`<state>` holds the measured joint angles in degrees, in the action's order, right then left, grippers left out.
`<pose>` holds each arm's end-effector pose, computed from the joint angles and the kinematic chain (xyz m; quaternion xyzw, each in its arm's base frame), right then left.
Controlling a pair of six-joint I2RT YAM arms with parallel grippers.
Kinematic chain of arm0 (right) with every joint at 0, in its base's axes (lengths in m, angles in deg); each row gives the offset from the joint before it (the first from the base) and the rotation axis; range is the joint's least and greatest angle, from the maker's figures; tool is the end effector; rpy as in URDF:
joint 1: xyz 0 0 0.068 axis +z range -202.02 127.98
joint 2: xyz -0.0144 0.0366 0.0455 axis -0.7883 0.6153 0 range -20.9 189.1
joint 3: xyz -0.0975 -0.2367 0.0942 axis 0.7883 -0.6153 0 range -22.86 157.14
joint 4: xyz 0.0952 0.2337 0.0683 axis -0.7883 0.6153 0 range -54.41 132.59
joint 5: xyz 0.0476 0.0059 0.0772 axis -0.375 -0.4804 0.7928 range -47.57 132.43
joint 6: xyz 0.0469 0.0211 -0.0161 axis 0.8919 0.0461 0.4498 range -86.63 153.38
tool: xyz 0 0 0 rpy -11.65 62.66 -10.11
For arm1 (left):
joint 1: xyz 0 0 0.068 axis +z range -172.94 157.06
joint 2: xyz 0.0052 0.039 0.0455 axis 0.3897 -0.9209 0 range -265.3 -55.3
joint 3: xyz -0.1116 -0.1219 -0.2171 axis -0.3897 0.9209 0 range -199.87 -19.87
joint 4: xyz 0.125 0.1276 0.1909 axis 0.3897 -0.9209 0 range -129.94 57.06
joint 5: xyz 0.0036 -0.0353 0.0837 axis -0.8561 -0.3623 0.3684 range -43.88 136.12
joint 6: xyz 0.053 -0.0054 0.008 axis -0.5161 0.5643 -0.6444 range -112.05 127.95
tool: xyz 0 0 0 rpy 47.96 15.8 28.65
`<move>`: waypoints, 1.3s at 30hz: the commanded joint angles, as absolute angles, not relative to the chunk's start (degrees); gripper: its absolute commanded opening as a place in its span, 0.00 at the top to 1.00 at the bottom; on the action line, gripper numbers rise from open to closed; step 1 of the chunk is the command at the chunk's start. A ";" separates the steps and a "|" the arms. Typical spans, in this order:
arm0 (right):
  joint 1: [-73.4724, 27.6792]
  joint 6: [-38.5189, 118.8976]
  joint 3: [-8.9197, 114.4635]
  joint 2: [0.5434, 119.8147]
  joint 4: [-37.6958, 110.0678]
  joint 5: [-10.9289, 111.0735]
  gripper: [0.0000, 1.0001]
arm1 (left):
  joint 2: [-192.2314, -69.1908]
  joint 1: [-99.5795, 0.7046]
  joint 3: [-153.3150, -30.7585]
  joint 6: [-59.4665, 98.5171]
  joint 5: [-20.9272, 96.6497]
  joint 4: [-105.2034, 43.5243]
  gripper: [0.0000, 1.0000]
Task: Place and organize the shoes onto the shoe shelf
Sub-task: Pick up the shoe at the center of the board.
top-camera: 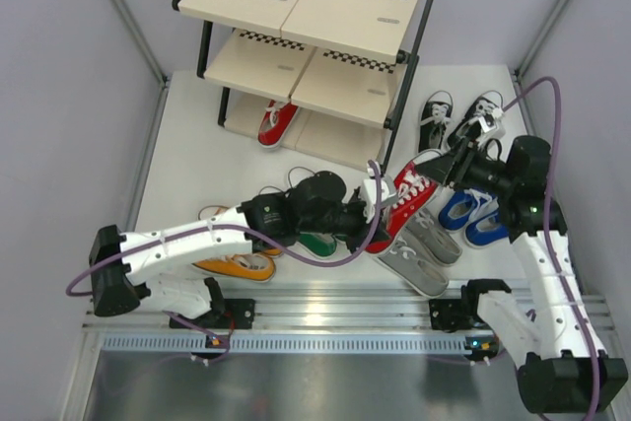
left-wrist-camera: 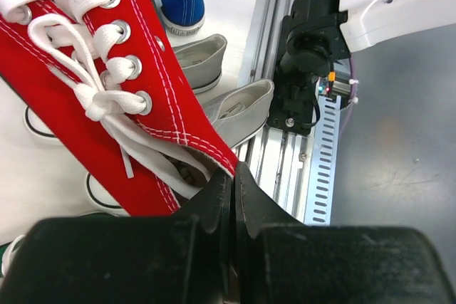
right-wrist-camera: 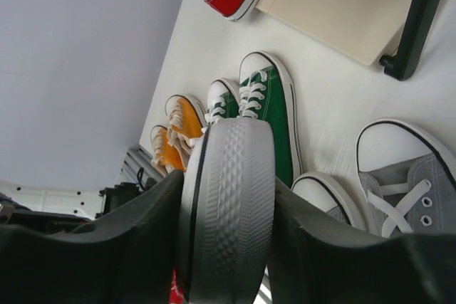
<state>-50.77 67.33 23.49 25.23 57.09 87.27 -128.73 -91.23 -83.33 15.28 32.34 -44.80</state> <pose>0.1737 0.0288 0.3288 0.0083 0.7929 0.4579 0.4021 0.1020 -0.2791 0.3430 0.4750 0.6744 -0.4197 0.3787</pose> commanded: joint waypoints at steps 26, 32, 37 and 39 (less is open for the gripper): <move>-67.05 88.63 12.83 25.94 12.67 116.00 1.00 | -110.05 -82.70 -47.20 47.67 22.49 -1.83 0.11; -67.05 93.93 12.12 26.82 7.03 114.42 1.00 | -114.36 -83.49 -49.31 45.83 20.46 -0.26 0.09; -67.05 98.67 10.98 27.35 2.72 113.18 1.00 | -119.02 -84.02 -52.03 46.44 20.54 3.27 0.09; -66.97 99.64 10.54 27.35 0.97 112.92 1.00 | -121.39 -84.11 -53.70 46.97 20.98 4.57 0.09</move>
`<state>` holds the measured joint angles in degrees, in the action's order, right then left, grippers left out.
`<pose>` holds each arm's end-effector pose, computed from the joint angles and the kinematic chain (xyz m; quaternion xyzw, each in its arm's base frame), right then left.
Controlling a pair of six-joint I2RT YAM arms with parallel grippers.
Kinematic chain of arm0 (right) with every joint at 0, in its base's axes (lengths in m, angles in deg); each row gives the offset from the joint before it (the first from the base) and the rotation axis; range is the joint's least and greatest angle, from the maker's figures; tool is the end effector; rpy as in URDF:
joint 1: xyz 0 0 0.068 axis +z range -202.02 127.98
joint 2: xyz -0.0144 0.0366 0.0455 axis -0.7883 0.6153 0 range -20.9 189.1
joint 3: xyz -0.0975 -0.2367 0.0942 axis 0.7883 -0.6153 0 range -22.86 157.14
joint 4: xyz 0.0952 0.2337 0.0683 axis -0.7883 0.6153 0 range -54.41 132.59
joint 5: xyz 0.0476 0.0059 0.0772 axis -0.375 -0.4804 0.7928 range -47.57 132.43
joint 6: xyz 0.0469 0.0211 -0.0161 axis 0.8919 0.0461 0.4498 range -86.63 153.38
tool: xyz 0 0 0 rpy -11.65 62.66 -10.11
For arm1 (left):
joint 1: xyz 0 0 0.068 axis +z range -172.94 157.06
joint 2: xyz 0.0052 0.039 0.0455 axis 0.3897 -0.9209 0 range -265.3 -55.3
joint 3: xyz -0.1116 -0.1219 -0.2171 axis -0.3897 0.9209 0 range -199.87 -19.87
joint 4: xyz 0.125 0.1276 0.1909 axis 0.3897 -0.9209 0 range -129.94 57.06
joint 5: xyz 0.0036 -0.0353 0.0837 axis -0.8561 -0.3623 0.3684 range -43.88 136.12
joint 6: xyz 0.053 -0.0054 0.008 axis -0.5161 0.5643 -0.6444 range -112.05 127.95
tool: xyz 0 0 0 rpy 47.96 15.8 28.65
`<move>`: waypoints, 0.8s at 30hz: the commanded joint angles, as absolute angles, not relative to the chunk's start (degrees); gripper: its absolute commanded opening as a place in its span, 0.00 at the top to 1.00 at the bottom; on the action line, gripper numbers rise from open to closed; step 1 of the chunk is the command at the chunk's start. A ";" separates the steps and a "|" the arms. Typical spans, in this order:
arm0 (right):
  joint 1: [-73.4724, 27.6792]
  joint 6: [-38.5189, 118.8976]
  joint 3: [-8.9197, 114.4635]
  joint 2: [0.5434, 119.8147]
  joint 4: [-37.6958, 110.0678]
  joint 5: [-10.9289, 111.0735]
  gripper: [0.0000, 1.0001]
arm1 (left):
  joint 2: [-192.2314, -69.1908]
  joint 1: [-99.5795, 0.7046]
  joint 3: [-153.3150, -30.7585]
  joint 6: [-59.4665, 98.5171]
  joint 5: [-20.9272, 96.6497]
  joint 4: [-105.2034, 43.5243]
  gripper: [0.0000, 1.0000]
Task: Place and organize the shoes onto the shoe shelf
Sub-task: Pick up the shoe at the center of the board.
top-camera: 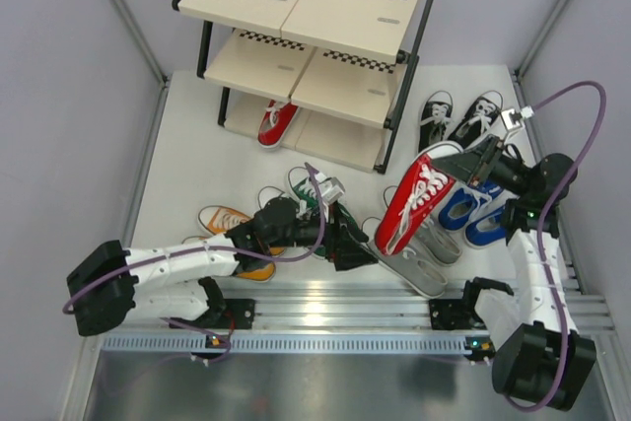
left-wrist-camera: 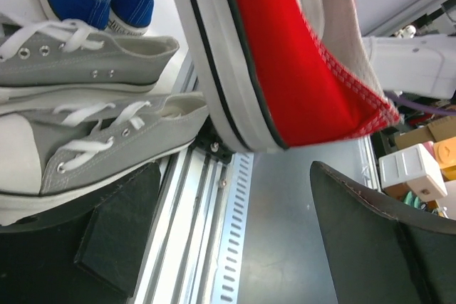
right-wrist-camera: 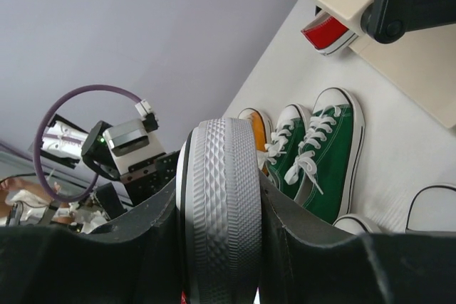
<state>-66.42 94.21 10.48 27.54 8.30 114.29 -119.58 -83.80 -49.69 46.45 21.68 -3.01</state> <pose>0.1829 -0.0121 0.3231 -0.0513 0.6816 0.5871 0.4338 0.1076 -0.2232 0.2539 0.2801 0.6763 -0.6064 0.3106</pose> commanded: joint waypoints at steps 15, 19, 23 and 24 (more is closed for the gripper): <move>-67.14 97.80 9.39 25.86 3.42 111.34 1.00 | -124.39 -84.73 -55.03 55.58 25.12 15.57 0.06; -67.58 99.28 9.13 26.47 2.11 111.07 1.00 | -123.16 -84.81 -54.50 56.55 23.28 15.57 0.06; -68.19 101.22 8.96 27.35 -0.87 110.72 1.00 | -124.12 -84.90 -55.37 58.39 22.48 16.36 0.05; -68.28 101.92 8.78 27.44 -1.75 110.37 1.00 | -124.47 -84.99 -55.81 58.83 22.57 16.71 0.06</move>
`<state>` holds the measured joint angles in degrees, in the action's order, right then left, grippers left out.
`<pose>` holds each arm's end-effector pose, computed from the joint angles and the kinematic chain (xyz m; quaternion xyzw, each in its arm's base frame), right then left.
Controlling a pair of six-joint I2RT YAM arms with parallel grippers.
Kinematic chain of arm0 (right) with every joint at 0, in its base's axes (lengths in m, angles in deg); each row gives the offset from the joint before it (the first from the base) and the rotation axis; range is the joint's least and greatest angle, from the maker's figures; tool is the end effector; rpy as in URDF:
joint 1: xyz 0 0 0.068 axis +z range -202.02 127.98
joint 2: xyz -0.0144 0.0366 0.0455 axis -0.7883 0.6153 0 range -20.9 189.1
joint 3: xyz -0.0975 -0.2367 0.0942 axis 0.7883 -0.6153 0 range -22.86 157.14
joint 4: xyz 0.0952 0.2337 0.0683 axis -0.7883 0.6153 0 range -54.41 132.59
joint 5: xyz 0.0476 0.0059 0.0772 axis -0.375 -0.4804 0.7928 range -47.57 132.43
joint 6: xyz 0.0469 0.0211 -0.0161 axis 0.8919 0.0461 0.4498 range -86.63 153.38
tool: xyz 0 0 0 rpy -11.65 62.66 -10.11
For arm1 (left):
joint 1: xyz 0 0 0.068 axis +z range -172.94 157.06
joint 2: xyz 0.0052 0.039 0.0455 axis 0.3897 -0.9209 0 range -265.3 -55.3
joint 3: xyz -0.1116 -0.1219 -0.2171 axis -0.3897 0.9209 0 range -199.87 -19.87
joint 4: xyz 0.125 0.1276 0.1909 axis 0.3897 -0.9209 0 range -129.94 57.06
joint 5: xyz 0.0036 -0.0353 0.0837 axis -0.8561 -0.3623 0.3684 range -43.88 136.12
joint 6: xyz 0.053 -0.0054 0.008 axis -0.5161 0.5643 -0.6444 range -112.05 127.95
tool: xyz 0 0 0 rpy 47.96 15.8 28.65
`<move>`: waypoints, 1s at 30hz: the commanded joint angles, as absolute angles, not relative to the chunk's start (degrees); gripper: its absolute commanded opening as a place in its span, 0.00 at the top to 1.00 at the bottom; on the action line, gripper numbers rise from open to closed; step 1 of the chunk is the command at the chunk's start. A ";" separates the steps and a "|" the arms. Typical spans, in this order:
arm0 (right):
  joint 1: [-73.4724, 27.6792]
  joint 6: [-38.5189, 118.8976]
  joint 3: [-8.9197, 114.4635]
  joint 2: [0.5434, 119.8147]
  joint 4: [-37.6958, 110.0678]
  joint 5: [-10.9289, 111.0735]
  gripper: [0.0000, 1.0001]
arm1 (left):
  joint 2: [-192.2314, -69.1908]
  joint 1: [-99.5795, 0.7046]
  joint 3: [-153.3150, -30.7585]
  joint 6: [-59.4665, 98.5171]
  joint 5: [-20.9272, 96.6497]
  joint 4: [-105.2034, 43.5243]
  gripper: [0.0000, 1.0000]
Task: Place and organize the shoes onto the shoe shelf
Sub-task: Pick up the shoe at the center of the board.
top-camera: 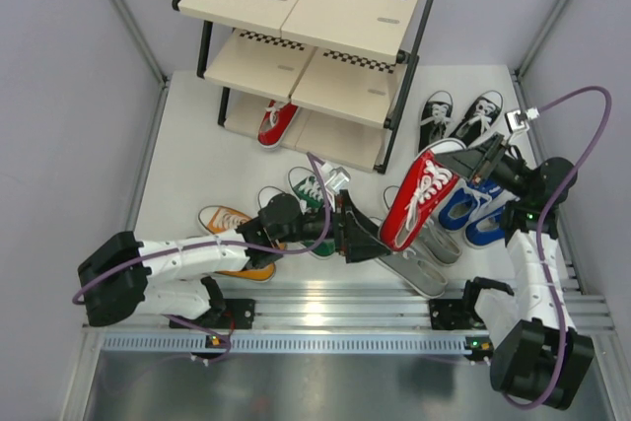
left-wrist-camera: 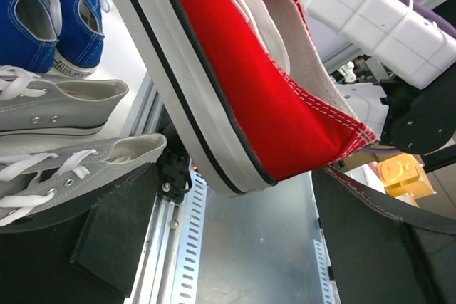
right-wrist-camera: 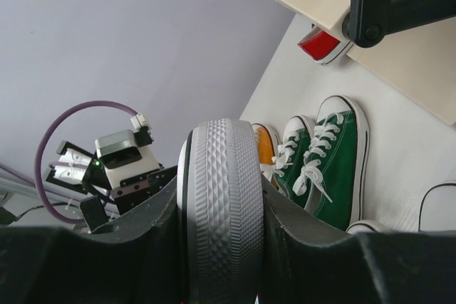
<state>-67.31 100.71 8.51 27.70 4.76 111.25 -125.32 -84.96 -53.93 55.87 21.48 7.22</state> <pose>0.1839 -0.0159 0.3167 0.0032 0.6764 0.5985 0.4293 0.1132 -0.2447 0.2742 0.2367 0.6407 -0.6695 0.2919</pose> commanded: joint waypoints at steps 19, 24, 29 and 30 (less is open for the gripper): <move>-69.16 111.86 1.57 24.27 -16.26 100.70 1.00 | -129.13 -85.25 -56.60 67.27 33.55 24.89 0.14; -69.16 111.60 1.31 24.19 -16.97 100.53 1.00 | -129.57 -85.08 -56.34 65.96 35.84 24.89 0.45; -69.25 109.93 1.48 23.40 -15.57 100.88 1.00 | -127.64 -84.90 -56.25 62.53 37.68 19.89 1.00; -69.25 108.71 1.66 23.31 -14.52 101.23 1.00 | -127.20 -84.90 -56.25 62.00 38.38 18.75 1.00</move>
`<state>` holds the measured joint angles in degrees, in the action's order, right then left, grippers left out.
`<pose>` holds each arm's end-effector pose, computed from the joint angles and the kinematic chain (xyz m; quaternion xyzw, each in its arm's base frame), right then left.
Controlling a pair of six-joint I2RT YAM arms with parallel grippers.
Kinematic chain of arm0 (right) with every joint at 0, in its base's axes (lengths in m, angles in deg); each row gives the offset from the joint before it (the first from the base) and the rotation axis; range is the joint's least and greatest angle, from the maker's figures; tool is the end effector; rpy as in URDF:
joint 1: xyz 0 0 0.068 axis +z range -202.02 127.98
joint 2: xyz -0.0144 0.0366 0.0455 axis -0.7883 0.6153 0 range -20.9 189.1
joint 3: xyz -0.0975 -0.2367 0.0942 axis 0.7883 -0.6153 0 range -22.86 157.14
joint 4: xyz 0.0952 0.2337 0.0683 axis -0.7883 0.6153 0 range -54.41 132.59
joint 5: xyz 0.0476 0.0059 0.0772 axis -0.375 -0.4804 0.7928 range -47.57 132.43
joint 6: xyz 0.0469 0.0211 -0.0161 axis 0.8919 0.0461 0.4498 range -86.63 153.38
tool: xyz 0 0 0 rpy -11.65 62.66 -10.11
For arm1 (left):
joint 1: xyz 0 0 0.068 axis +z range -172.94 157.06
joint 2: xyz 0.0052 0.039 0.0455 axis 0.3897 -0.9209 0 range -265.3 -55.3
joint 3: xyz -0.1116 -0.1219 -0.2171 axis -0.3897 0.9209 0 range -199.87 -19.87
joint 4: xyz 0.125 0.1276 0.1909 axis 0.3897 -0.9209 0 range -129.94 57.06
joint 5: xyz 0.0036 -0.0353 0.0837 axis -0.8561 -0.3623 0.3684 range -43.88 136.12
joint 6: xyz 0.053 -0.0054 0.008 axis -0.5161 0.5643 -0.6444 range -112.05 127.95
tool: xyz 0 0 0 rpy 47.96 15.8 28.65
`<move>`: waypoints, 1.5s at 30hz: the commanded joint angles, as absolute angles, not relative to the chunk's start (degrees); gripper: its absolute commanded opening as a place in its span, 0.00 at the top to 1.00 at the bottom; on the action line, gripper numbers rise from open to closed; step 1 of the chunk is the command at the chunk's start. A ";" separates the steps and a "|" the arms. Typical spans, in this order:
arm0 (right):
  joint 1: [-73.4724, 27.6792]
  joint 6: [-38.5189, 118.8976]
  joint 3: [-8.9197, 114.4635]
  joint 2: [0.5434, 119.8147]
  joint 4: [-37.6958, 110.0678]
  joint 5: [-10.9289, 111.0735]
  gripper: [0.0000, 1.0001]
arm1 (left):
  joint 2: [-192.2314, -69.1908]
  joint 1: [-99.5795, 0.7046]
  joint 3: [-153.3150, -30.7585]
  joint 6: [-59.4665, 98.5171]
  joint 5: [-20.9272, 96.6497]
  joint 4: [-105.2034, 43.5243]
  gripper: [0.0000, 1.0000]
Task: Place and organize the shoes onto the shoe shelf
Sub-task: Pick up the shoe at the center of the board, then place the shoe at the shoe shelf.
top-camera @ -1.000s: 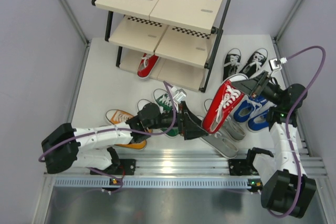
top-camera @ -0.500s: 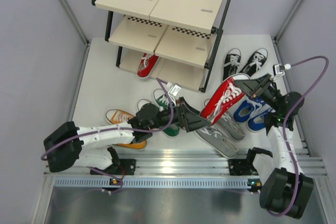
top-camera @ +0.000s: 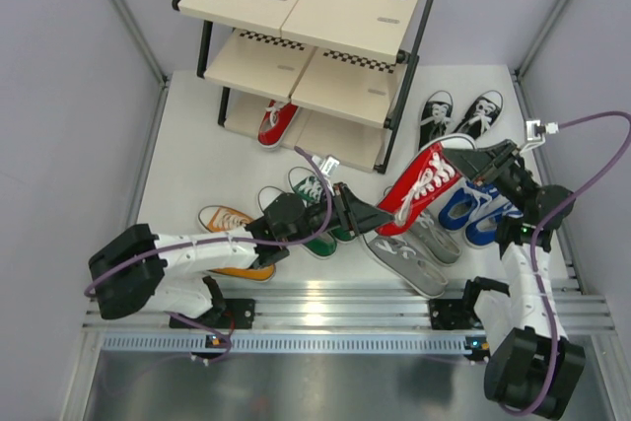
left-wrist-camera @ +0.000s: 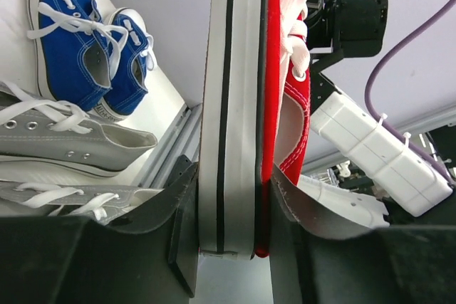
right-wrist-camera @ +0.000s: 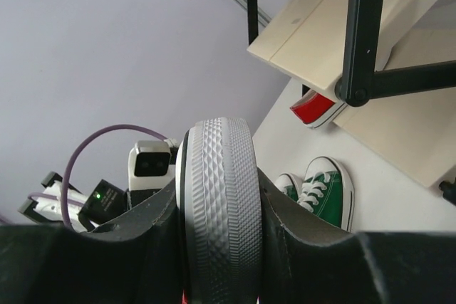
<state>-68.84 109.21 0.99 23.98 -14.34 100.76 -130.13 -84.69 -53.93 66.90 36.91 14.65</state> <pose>0.1660 -0.0186 0.3126 0.0312 0.6101 0.5860 0.5324 0.1293 -0.2527 0.2668 0.0762 0.6599 -0.6744 0.3225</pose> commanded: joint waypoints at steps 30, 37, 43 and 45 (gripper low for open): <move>-70.56 80.14 7.90 17.77 11.59 101.75 0.01 | -101.48 -69.01 -47.64 66.13 26.54 -5.93 1.00; -74.17 74.95 7.64 16.28 10.54 106.85 0.00 | -88.80 -55.30 -49.05 61.12 14.34 -28.45 1.00; -76.01 71.35 7.20 15.83 11.42 107.56 0.01 | -82.03 -45.79 -50.19 56.91 15.52 -43.89 1.00; -76.37 70.56 6.85 15.75 11.33 107.82 0.01 | -80.45 -45.00 -50.19 54.97 20.27 -46.82 1.00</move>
<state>-75.27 74.19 5.13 16.42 11.69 106.59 -83.36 -46.18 -46.76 58.75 17.81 -44.21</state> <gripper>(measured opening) 0.993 0.420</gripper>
